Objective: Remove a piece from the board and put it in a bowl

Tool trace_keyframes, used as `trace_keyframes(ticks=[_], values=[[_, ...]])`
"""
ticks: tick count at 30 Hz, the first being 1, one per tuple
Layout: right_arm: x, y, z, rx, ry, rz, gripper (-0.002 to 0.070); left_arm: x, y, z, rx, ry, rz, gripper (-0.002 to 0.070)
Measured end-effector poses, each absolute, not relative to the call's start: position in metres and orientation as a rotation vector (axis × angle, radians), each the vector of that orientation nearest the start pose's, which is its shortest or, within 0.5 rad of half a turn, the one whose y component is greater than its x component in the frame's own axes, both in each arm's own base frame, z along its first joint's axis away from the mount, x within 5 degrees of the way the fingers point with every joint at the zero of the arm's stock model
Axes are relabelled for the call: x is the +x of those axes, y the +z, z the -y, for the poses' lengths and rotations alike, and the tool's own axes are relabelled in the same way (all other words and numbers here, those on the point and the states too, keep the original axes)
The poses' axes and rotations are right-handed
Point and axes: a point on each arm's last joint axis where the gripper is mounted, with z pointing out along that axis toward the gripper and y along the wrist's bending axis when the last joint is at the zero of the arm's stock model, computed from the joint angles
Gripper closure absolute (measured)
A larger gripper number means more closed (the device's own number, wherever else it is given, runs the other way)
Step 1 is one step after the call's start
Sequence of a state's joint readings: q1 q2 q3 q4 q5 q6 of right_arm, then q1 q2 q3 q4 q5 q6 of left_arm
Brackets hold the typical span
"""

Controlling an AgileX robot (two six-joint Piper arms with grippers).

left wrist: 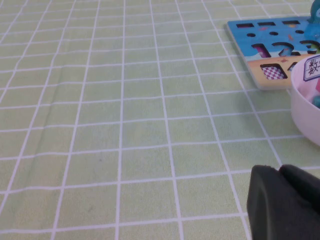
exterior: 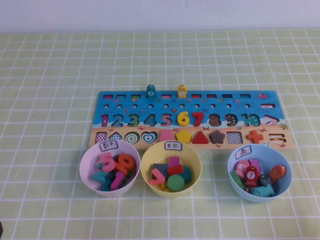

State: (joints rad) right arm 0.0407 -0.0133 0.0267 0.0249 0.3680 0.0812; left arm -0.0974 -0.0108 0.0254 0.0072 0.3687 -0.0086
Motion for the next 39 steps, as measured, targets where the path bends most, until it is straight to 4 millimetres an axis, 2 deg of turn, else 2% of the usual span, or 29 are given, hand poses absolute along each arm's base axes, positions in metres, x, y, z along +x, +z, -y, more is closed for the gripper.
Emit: trace_keyframes(ticks=[17,21,26,29,33,39], values=[[0.053,0.174,-0.004,0.067,0.131,-1.838,0.0694,0.052,0.172,0.005,0.087,-0.066,-1.865,0.0678],[0.055,0.183,-0.008,0.199,0.315,-1.733,0.0694,0.052,0.172,0.005,0.087,-0.066,-1.865,0.0678],[0.056,0.193,-0.011,0.488,0.668,-1.597,0.0694,0.052,0.172,0.005,0.087,-0.066,-1.865,0.0678],[0.055,0.195,-0.012,0.607,0.81,-1.548,0.0694,0.052,0.172,0.005,0.087,-0.066,-1.865,0.0678],[0.056,0.199,-0.012,0.73,0.938,-1.475,0.0694,0.052,0.172,0.005,0.087,-0.066,-1.865,0.0678],[0.056,0.199,-0.011,0.764,0.974,-1.455,0.0694,0.052,0.172,0.005,0.087,-0.066,-1.865,0.0678]])
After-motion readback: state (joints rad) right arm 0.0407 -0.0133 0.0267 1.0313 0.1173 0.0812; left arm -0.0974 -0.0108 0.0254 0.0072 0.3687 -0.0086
